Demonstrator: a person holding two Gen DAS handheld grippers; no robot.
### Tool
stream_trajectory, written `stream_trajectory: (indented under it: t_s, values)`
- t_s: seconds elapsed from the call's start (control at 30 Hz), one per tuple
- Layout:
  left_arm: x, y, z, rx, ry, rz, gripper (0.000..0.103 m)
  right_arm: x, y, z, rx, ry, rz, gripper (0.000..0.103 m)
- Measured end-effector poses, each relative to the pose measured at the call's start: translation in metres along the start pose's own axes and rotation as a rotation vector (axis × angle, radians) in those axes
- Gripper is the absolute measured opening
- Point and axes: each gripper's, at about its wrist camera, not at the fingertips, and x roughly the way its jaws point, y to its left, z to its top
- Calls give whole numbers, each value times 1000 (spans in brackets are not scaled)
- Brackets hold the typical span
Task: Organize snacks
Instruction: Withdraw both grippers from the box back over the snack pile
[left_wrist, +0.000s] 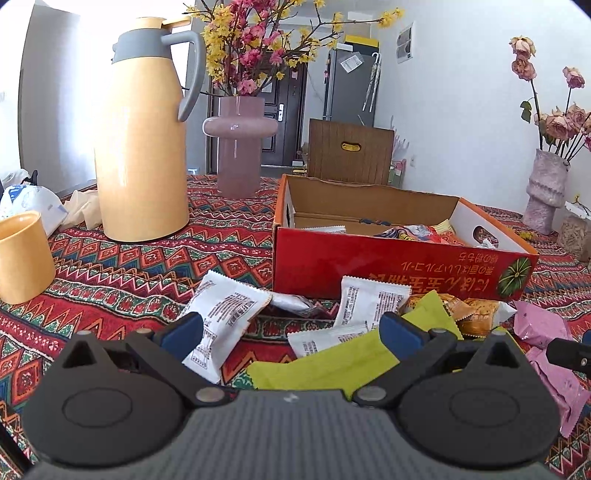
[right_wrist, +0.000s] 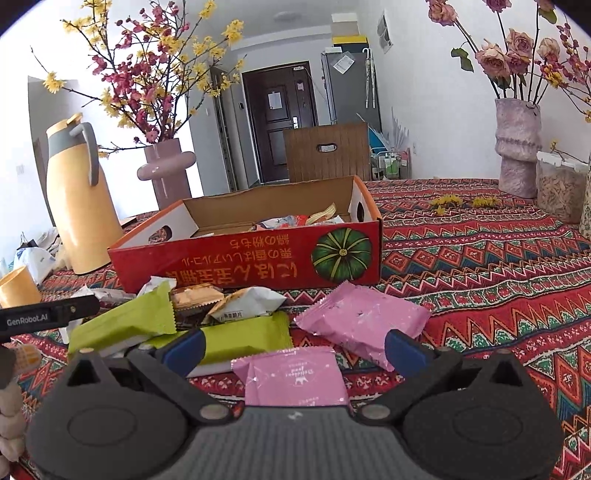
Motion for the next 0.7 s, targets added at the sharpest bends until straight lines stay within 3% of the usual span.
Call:
stream_trajectory:
  t_s: [0.7]
  values:
    - [0,2,-1,-25,1,-10,103,15,1,-5,-19,118,-18,103]
